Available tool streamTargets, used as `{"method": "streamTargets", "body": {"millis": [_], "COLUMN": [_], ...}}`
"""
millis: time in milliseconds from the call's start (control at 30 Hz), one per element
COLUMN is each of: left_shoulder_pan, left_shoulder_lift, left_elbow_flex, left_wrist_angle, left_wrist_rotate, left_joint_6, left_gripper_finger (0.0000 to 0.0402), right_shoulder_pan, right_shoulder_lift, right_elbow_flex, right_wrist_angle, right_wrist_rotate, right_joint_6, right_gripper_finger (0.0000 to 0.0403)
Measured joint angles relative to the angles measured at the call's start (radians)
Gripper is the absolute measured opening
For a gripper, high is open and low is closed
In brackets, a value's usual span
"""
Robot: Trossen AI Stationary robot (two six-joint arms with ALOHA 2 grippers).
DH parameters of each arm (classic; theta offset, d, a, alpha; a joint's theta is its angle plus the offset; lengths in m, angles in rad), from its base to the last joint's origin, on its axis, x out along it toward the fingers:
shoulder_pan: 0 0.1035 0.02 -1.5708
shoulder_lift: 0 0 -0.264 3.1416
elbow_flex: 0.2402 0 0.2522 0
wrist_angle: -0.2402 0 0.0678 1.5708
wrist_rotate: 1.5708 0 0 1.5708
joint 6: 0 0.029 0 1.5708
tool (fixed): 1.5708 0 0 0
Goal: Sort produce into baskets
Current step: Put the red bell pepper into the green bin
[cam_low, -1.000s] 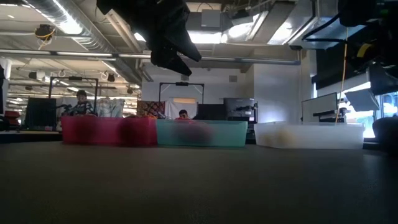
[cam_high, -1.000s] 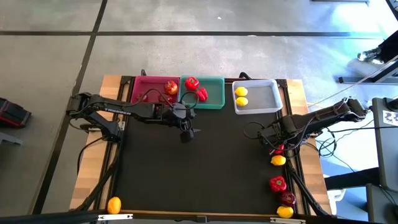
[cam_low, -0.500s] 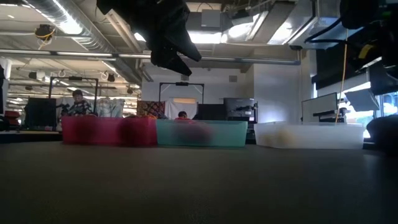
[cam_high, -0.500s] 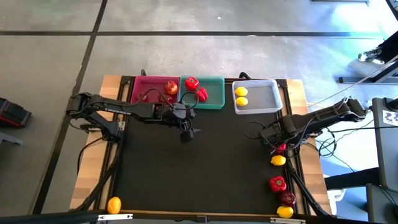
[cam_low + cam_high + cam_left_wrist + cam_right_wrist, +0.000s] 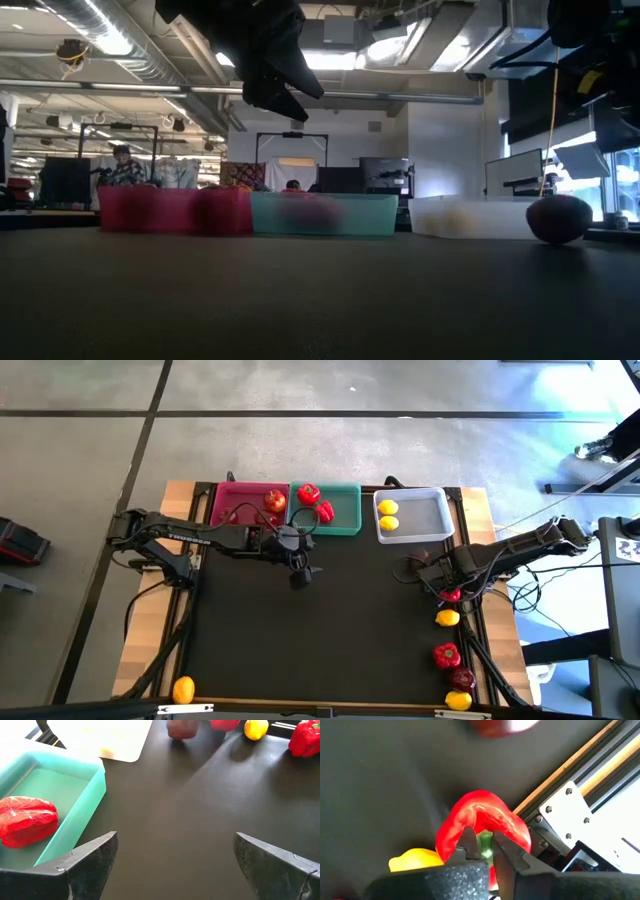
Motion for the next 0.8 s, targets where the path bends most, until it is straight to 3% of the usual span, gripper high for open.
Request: {"method": "streamTargets", "body": {"millis": [533,667,800], "left_shoulder_pan": [0.000,0.000,0.000], "left_shoulder_lift": [0.000,0.000,0.000], "left_elbow_flex": [0.000,0.000,0.000], "left_wrist_angle": [0.001,0.001,0.001], "left_wrist_rotate": [0.000,0.000,0.000], "left_joint_6": [0.005,0.009,0.010], "left_gripper_finger": [0.0390,0.0390,0.0390], "right_shoulder_pan": [0.000,0.000,0.000], "right_shoulder_lift": [0.000,0.000,0.000], "right_elbow_flex": [0.000,0.000,0.000], "right_wrist_angle": [-0.015,-0.015,0.017], "right_wrist_rotate": [-0.017,-0.039,-0.039], "right_joint_6": [0.037,0.050,0.051], "right_gripper_finger": [0.0011,0.0036,0.0091]}}
